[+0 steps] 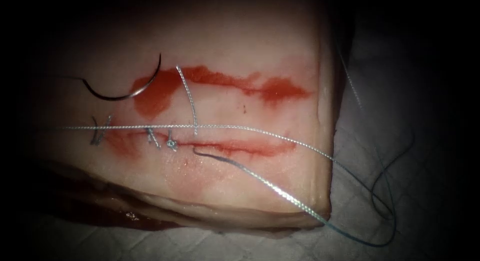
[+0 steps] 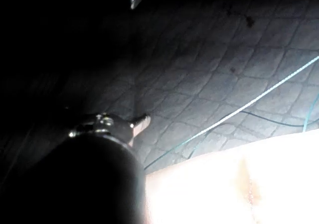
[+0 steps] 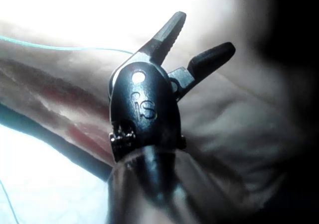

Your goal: Wound Closure

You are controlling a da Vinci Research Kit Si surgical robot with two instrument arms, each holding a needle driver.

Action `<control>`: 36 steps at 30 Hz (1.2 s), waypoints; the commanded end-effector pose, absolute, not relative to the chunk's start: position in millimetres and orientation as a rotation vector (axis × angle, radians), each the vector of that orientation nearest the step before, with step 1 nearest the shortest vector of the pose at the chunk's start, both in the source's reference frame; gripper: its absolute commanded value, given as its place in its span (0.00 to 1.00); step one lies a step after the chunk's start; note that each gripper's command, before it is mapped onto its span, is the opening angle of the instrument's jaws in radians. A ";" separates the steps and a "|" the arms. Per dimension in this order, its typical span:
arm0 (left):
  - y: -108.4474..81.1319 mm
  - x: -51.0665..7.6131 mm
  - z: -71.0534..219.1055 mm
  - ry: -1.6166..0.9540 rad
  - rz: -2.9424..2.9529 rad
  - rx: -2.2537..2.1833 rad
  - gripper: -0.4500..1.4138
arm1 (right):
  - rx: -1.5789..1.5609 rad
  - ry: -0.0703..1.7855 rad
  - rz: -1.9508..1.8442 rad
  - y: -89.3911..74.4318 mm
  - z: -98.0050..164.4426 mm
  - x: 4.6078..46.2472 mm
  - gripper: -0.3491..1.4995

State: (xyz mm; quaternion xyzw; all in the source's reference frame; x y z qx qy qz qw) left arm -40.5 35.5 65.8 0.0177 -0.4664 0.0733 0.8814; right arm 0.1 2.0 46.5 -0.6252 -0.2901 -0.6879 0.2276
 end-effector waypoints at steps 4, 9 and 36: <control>36.4 -43.0 67.6 -0.921 0.312 0.104 0.66 | -1.712 -0.792 -1.883 1.8 47.6 1.4 0.60; 35.3 -44.5 69.7 -0.881 0.399 0.162 0.66 | -1.748 -0.754 -1.931 1.1 47.9 2.4 0.58; 16.5 -51.8 72.3 -0.984 0.832 0.305 0.61 | -1.774 -0.677 -1.909 -0.4 49.2 4.8 0.60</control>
